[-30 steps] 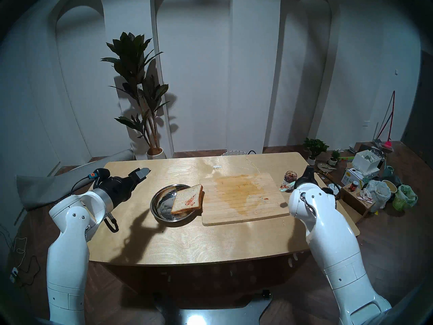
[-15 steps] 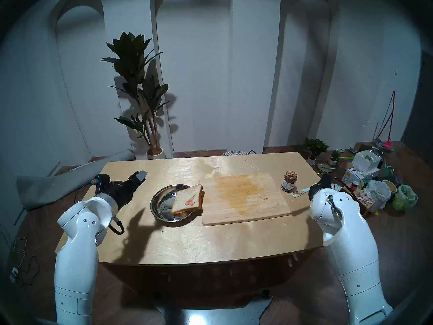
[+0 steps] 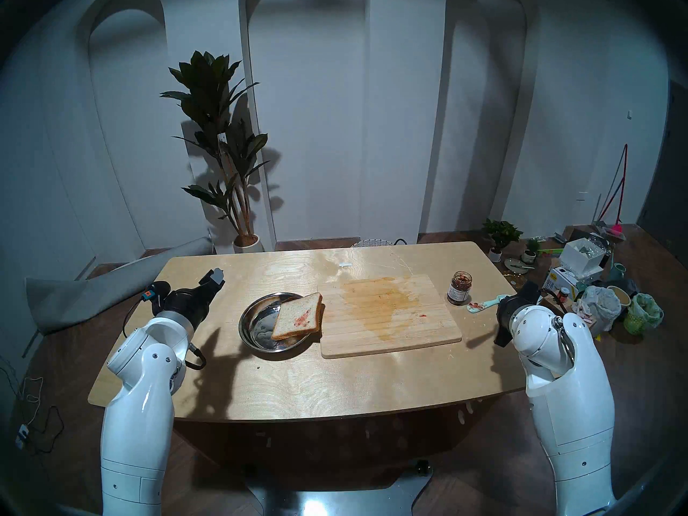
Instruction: Spread jam over the slice of bread with the knife
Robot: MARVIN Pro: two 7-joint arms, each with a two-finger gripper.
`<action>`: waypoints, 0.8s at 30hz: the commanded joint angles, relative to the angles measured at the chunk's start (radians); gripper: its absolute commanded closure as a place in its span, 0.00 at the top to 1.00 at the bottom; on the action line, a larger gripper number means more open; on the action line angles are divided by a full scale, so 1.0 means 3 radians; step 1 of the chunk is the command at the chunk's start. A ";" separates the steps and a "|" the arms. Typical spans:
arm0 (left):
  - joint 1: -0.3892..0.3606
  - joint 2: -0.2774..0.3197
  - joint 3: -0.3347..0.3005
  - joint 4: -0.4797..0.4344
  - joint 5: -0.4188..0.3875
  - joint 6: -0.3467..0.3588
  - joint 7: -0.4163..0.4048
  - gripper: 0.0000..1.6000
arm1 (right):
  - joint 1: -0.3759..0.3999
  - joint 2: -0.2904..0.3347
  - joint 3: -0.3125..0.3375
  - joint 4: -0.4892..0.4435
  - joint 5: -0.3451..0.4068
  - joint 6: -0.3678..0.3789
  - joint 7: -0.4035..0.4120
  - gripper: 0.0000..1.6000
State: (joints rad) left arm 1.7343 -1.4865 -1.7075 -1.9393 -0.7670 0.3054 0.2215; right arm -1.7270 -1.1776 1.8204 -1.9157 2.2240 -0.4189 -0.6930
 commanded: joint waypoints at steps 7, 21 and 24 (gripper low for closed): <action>-0.0058 -0.0292 0.0002 0.0183 0.0467 -0.0727 -0.0172 1.00 | 0.0090 -0.0332 -0.0083 0.0053 -0.0121 -0.0113 0.0668 0.00; -0.0044 -0.0419 -0.0020 0.0423 0.0653 -0.1467 -0.0456 1.00 | 0.0414 -0.0499 -0.0507 0.0604 -0.0610 -0.0450 0.1297 0.00; -0.0042 -0.0426 -0.0016 0.0478 0.0632 -0.1636 -0.0526 1.00 | 0.0522 -0.0515 -0.0594 0.0819 -0.0651 -0.0426 0.1419 0.00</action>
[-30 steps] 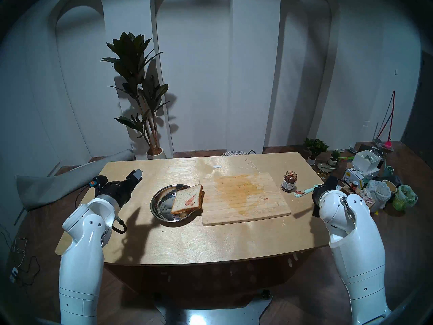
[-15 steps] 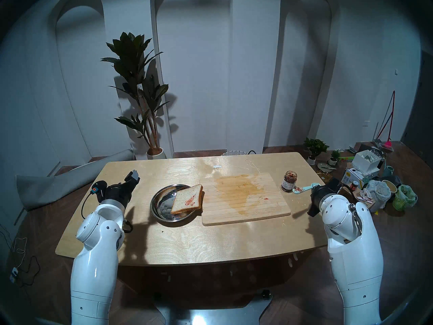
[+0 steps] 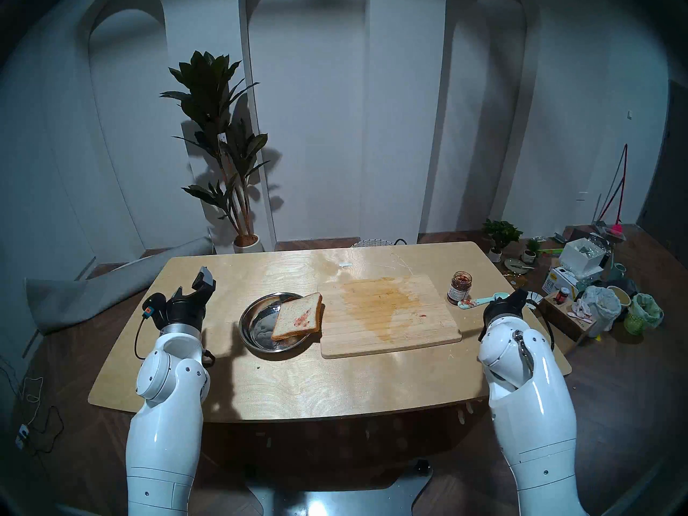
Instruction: Spread jam over the slice of bread with the knife
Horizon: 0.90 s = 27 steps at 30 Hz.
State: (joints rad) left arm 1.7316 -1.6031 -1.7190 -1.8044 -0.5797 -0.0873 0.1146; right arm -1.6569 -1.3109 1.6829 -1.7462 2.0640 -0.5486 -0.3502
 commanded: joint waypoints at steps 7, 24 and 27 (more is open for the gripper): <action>-0.0044 -0.0051 0.0042 0.0158 -0.0008 -0.0726 -0.0258 1.00 | 0.0435 -0.0078 -0.0219 0.0576 -0.0060 0.0205 0.0489 0.00; 0.0059 0.0344 0.0158 -0.0090 0.0079 -0.0064 -0.0455 1.00 | 0.0462 -0.0033 -0.0224 0.0642 0.0018 0.0267 0.0329 0.00; 0.0050 0.0373 0.0157 -0.0113 0.0100 0.0054 -0.0441 1.00 | 0.0462 -0.0028 -0.0251 0.0650 0.0009 0.0283 0.0292 0.00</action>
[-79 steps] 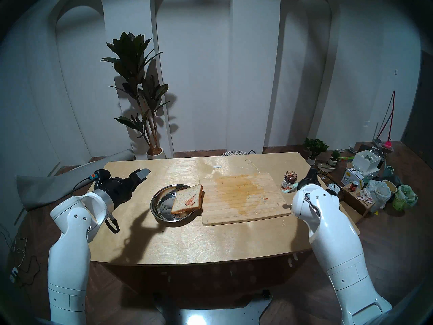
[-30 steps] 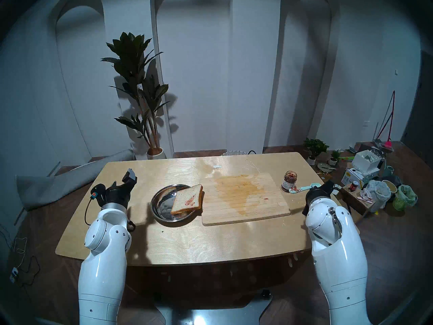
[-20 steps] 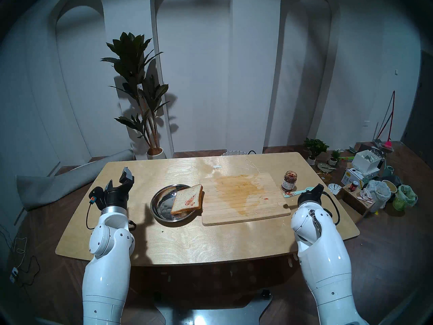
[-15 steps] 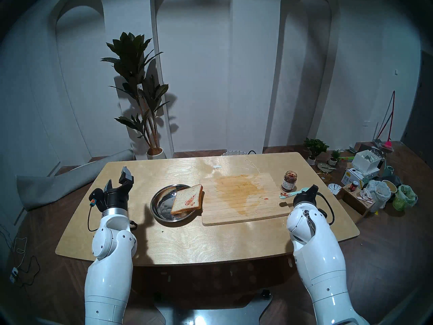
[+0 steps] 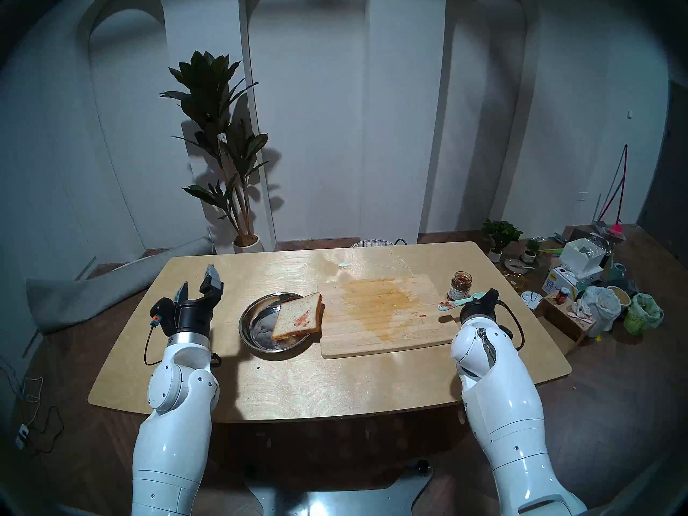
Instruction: Spread jam over the slice of bread with the knife
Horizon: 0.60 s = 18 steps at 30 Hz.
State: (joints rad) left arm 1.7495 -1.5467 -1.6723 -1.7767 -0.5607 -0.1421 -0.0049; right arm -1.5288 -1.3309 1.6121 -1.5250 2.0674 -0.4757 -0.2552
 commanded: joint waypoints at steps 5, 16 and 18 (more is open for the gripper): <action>-0.0023 0.0170 0.0005 -0.0167 0.0061 0.0240 -0.0060 1.00 | 0.0048 0.0017 -0.0068 -0.0056 -0.0026 0.0053 -0.0046 0.00; -0.0007 0.0154 0.0027 -0.0136 0.0029 0.0270 -0.0110 1.00 | 0.0113 -0.0109 -0.0218 0.0033 -0.0280 -0.0345 0.0034 0.00; -0.0005 0.0175 0.0039 -0.0138 0.0062 0.0281 -0.0110 1.00 | 0.0118 -0.0122 -0.0212 0.0045 -0.0250 -0.0341 0.0050 0.00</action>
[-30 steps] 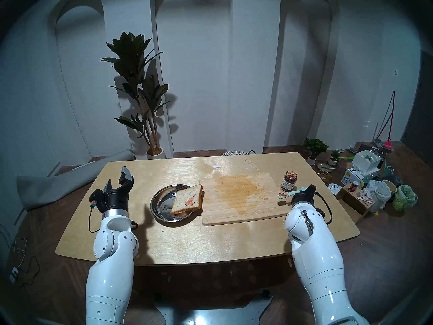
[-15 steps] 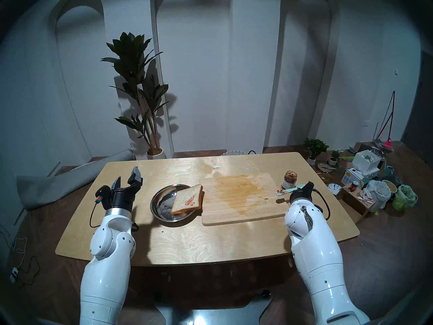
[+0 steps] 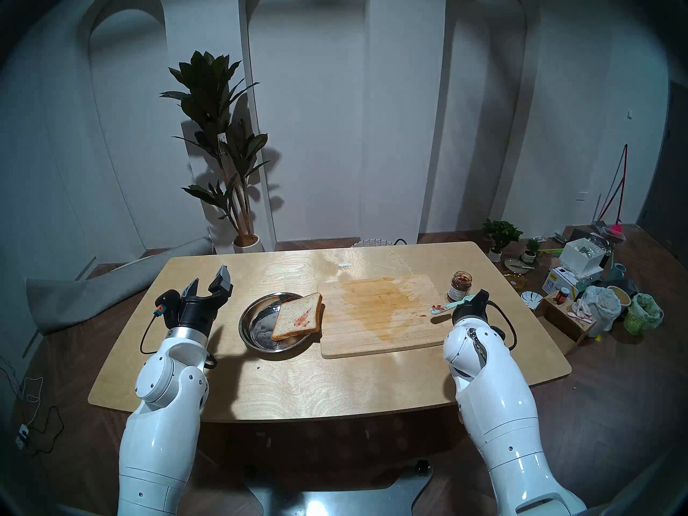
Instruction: Spread jam over the slice of bread with the knife
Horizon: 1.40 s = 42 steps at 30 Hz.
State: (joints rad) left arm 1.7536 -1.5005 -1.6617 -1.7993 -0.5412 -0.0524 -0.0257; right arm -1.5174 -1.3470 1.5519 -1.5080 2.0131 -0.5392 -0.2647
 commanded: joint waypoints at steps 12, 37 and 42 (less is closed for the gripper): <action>-0.0050 0.0027 0.0015 -0.0024 -0.0077 0.0003 -0.0052 1.00 | 0.0197 -0.0162 -0.0122 0.0127 -0.0258 -0.0469 0.0139 0.00; -0.0127 0.0080 0.0004 0.0038 -0.0221 0.0067 -0.0028 1.00 | 0.0366 -0.0159 -0.0303 0.0262 -0.0317 -0.0651 0.0011 0.23; -0.0127 0.0079 -0.0002 0.0029 -0.0250 0.0080 -0.0026 1.00 | 0.0359 -0.0116 -0.0323 0.0208 -0.0332 -0.0656 -0.0076 0.47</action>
State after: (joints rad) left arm 1.7342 -1.4756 -1.6606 -1.7700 -0.6138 -0.0251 -0.0341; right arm -1.4310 -1.3976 1.4622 -1.4006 1.9196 -0.7433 -0.2624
